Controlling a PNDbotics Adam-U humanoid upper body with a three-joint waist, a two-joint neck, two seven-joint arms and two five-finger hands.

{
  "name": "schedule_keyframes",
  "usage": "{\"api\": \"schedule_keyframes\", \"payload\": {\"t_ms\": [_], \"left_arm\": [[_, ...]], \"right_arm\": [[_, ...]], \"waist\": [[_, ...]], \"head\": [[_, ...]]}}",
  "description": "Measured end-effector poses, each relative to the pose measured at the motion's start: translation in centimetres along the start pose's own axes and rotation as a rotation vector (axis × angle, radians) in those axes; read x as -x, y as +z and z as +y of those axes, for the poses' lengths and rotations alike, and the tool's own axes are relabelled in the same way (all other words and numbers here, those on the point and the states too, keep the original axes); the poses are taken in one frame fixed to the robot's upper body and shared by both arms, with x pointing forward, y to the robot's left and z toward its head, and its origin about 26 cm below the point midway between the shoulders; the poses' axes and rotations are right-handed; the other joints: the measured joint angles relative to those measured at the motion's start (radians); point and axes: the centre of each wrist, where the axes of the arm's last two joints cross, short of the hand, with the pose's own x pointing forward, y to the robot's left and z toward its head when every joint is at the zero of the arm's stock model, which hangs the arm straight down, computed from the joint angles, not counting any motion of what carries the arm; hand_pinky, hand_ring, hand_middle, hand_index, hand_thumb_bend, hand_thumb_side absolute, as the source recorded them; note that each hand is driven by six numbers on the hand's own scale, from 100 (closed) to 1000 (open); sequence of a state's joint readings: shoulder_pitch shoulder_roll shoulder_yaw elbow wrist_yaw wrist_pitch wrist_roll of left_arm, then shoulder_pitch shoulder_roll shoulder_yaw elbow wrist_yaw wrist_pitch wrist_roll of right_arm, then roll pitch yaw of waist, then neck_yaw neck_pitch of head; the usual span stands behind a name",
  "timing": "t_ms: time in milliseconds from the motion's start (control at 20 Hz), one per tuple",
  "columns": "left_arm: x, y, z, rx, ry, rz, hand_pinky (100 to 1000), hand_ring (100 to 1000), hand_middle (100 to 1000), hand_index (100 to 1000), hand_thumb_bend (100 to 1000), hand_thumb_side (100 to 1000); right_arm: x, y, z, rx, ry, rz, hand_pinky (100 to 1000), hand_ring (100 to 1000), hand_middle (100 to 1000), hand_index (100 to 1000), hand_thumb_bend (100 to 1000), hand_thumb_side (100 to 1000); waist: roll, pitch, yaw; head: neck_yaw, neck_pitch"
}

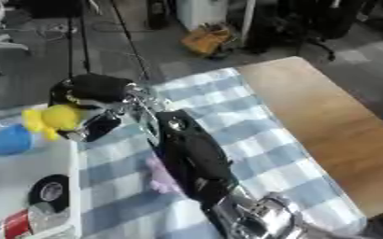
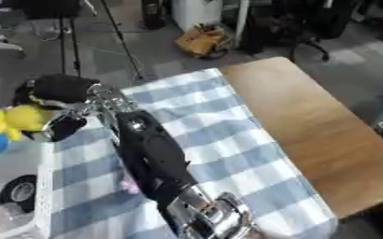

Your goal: Pick up objects on the table and place them in the box.

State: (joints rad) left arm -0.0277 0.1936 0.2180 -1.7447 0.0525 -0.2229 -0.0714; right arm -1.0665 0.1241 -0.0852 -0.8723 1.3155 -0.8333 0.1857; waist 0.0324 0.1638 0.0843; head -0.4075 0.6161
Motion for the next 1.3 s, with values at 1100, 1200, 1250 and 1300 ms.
{"api": "schedule_keyframes", "payload": {"t_ms": [1100,1200,1250,1300], "left_arm": [[0.0,0.0,-0.2,0.007,0.003,-0.001,509,638,707,709,382,909],[0.0,0.0,-0.2,0.008,0.003,-0.001,509,638,707,709,383,909],[0.0,0.0,-0.2,0.008,0.003,-0.001,509,638,707,709,383,909],[0.0,0.0,-0.2,0.008,0.003,-0.001,509,638,707,709,383,909]], "right_arm": [[-6.2,-5.4,3.3,-0.081,-0.174,-0.179,671,692,778,848,147,625],[-6.4,-5.5,3.4,-0.088,-0.188,-0.178,855,820,870,898,225,656],[-6.5,-5.6,3.4,-0.091,-0.195,-0.177,935,884,910,912,280,662],[-6.6,-5.6,3.4,-0.093,-0.2,-0.175,935,884,910,912,280,662]], "waist": [[0.0,-0.004,0.008],[0.0,-0.004,0.008],[0.0,-0.004,0.008],[0.0,-0.004,0.008]], "head": [[-0.015,0.0],[-0.016,0.0],[-0.016,0.0],[-0.016,0.0]]}}
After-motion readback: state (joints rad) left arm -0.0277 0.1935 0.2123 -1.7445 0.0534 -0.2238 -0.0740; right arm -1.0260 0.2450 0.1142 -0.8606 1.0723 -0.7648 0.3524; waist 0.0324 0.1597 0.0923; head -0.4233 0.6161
